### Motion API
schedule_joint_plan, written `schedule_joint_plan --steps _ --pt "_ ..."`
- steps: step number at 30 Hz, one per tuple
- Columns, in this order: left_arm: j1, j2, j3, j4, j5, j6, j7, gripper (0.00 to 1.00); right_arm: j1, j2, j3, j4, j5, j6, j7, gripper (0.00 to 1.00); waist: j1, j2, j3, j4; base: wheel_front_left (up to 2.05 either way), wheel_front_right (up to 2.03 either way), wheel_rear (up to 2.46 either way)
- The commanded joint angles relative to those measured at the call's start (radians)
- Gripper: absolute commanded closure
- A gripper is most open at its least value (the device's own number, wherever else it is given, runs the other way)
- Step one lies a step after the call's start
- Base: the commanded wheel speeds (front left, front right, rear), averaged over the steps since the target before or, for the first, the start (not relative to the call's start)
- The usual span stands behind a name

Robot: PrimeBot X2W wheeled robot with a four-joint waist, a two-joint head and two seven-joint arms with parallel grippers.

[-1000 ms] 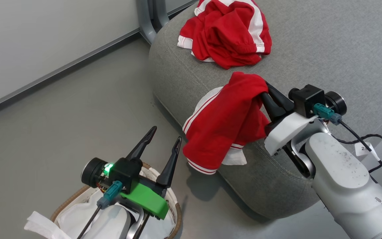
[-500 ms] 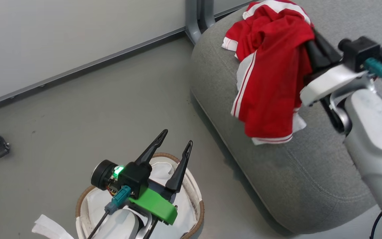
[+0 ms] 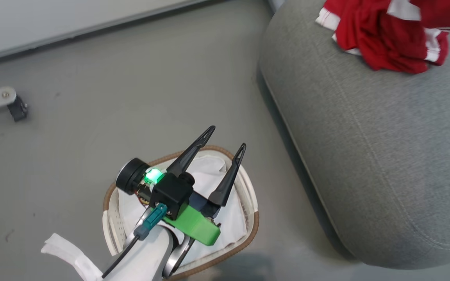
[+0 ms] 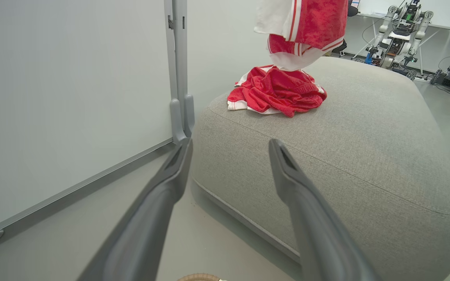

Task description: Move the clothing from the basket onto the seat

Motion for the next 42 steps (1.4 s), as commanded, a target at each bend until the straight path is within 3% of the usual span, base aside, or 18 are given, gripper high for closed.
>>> schedule_joint_plan --steps 1,6,18,23,24,42 --pt "-0.031 0.003 -0.006 -0.008 0.008 -0.003 0.001 0.00 -0.010 -0.014 -0.020 0.019 -0.008 -0.001 0.002 1.00 0.0000 -0.0001 0.129 0.086 0.00 0.00 0.00" --pt "-0.079 -0.006 -0.030 -0.017 0.020 -0.003 0.001 0.00 0.040 -0.016 -0.111 0.076 -0.032 -0.001 -0.001 1.00 0.0000 -0.0001 0.210 0.113 0.00 0.00 0.00" --pt "-0.153 0.005 -0.039 -0.007 0.034 -0.003 0.001 0.00 0.217 0.130 -0.245 0.105 -0.110 -0.001 -0.003 1.00 0.0000 -0.0001 0.292 0.103 0.00 0.00 0.00" --pt "-0.146 0.006 -0.023 0.011 0.031 -0.002 0.001 0.00 0.244 0.167 -0.262 0.097 -0.135 -0.001 -0.002 0.58 0.0000 -0.0001 0.282 0.080 0.00 0.00 0.00" --pt "-0.141 0.000 -0.015 0.014 0.025 0.001 0.001 0.00 0.251 0.174 -0.267 0.092 -0.140 -0.001 -0.002 0.00 0.0000 -0.0001 0.277 0.076 0.00 0.00 0.00" --pt "-0.041 -0.060 0.173 0.033 -0.080 0.010 0.001 0.00 0.413 0.242 -0.167 0.001 -0.168 -0.001 -0.002 0.00 0.0000 -0.0001 0.056 0.036 0.00 0.00 0.00"
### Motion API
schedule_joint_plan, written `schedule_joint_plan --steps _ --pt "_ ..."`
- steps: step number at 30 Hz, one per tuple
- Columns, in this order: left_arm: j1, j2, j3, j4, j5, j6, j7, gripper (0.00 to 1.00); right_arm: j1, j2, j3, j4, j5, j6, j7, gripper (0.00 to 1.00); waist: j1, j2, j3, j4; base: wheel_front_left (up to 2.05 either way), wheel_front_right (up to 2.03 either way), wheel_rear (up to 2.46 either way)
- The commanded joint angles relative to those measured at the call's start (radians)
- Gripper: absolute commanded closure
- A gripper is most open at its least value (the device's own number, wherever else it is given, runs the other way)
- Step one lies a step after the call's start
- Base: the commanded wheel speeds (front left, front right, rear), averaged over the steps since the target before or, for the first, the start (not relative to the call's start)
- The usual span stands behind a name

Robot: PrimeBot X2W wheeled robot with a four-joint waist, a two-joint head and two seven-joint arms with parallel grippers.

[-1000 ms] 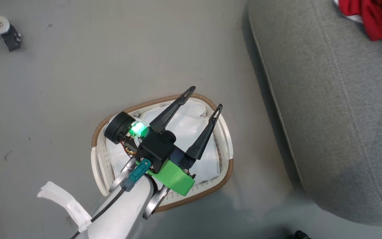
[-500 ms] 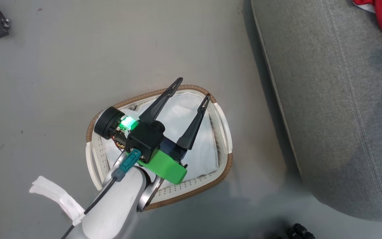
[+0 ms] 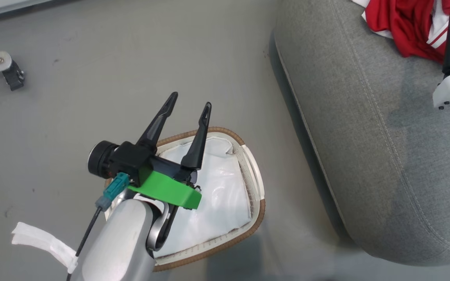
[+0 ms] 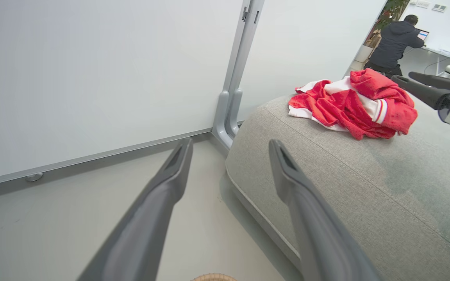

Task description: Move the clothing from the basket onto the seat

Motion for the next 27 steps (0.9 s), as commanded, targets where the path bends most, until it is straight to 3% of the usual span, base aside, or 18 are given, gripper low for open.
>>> schedule_joint_plan --steps 1,11,20,27 --pt "0.021 -0.002 0.021 0.001 -0.008 0.006 0.000 0.00 0.016 0.000 0.013 -0.008 0.008 -0.001 -0.002 0.00 0.0000 -0.0001 -0.077 -0.001 0.00 0.00 0.00" --pt "0.117 -0.024 0.199 -0.031 -0.012 0.019 0.000 0.00 0.055 0.047 0.093 -0.009 0.057 -0.001 -0.002 0.00 0.0000 -0.0001 -0.223 0.055 0.00 0.00 0.00" --pt "0.261 -0.030 0.383 -0.034 -0.003 0.040 0.000 0.00 0.188 0.164 0.134 -0.073 0.107 -0.001 -0.002 0.00 0.0000 -0.0001 -0.302 0.106 0.00 0.00 0.00" --pt "0.381 -0.032 0.468 -0.007 -0.010 0.029 0.001 0.00 0.334 0.218 0.163 -0.144 0.132 -0.001 -0.002 0.00 0.0000 -0.0001 -0.356 0.127 0.00 0.00 0.00"
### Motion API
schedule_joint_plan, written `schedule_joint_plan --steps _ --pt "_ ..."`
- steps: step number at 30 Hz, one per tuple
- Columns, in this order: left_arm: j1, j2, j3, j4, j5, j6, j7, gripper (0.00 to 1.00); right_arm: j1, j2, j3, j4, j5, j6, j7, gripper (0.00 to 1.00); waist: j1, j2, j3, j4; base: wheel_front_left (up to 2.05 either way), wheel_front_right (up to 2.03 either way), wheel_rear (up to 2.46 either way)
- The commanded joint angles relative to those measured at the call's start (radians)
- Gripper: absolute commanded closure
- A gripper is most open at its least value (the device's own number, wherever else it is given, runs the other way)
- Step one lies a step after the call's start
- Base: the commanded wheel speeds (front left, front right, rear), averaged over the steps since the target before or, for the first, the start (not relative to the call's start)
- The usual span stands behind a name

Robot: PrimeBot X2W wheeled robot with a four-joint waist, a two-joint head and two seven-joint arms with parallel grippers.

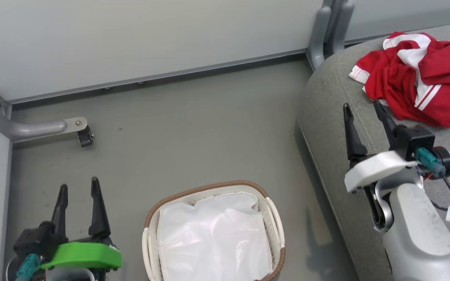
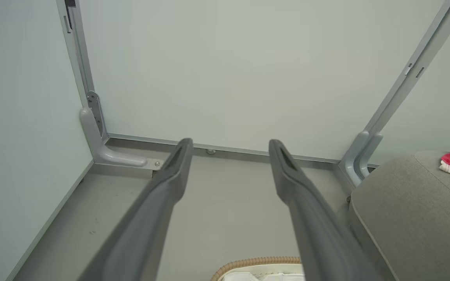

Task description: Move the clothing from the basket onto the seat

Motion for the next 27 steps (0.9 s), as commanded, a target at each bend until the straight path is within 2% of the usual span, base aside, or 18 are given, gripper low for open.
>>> schedule_joint_plan --steps 1,7,14,27 --pt "0.031 -0.001 0.008 0.006 -0.006 -0.007 0.001 0.00 0.042 -0.002 -0.001 -0.018 -0.006 -0.001 -0.002 0.00 0.0000 0.0000 -0.040 0.020 0.00 0.00 0.00" --pt "0.107 -0.002 0.003 0.023 -0.030 -0.004 0.001 0.00 0.170 0.001 0.055 -0.098 0.023 -0.001 -0.002 0.00 0.0000 0.0000 -0.081 0.022 0.00 0.00 0.00" --pt "0.172 -0.001 -0.012 0.025 -0.039 0.003 0.001 0.00 0.289 0.001 0.094 -0.118 0.097 -0.001 -0.002 0.00 0.0000 0.0000 -0.124 0.022 0.00 0.00 0.00" --pt "0.193 -0.002 -0.039 0.012 -0.032 0.008 0.001 0.00 0.352 0.001 0.126 -0.111 0.124 -0.001 -0.002 0.00 0.0000 0.0000 -0.148 0.022 0.00 0.00 0.00"
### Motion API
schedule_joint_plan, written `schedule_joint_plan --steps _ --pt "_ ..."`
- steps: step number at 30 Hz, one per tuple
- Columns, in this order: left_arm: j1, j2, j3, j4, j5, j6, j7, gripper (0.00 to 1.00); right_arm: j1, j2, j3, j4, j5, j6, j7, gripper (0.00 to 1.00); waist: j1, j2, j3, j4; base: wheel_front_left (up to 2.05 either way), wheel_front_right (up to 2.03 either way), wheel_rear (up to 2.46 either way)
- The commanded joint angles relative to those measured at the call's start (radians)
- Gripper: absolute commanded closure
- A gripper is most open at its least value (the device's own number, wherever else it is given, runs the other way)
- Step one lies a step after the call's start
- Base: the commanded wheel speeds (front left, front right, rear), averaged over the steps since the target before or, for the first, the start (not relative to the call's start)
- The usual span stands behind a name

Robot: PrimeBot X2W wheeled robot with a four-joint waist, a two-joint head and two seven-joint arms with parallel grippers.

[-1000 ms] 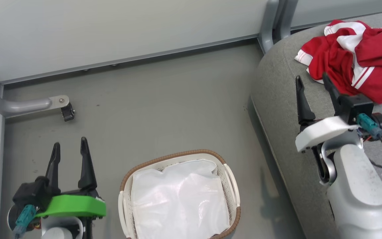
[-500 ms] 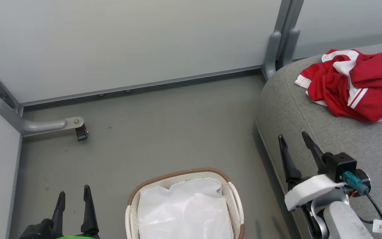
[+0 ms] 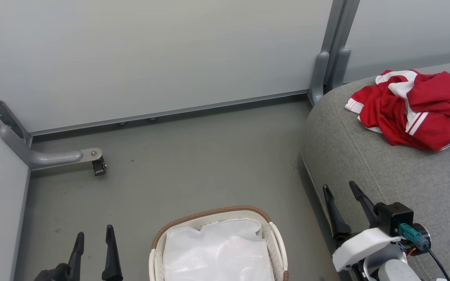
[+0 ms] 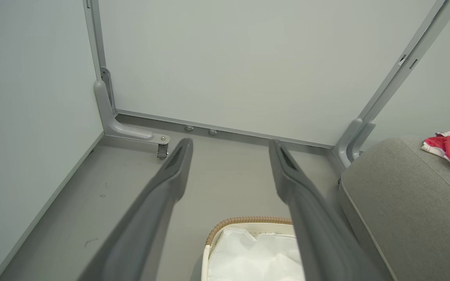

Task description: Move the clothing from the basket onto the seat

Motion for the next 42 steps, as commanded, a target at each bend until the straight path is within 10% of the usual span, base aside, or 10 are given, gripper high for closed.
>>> schedule_joint_plan --steps 1,12,13,42 --pt "0.011 0.000 -0.002 -0.003 0.006 0.001 0.001 0.00 0.012 -0.004 0.000 0.003 0.006 -0.001 -0.002 0.00 0.0001 0.0000 -0.001 0.000 0.00 0.00 0.00" --pt "0.007 0.000 -0.011 0.012 0.010 -0.003 0.001 0.00 0.009 -0.004 0.016 0.008 0.014 -0.001 -0.002 0.00 0.0001 0.0000 0.003 0.004 0.00 0.00 0.00" --pt "0.000 0.000 -0.014 0.013 0.005 -0.002 0.000 1.00 0.001 0.000 0.016 0.008 0.011 0.000 0.000 1.00 0.0001 0.0000 0.003 0.004 0.00 0.00 0.00" --pt "-0.085 0.000 0.033 0.031 -0.418 -0.018 0.127 1.00 0.004 -0.014 -0.051 -0.020 0.486 0.000 0.111 1.00 0.0001 0.0000 0.002 -0.002 0.00 0.00 0.00"
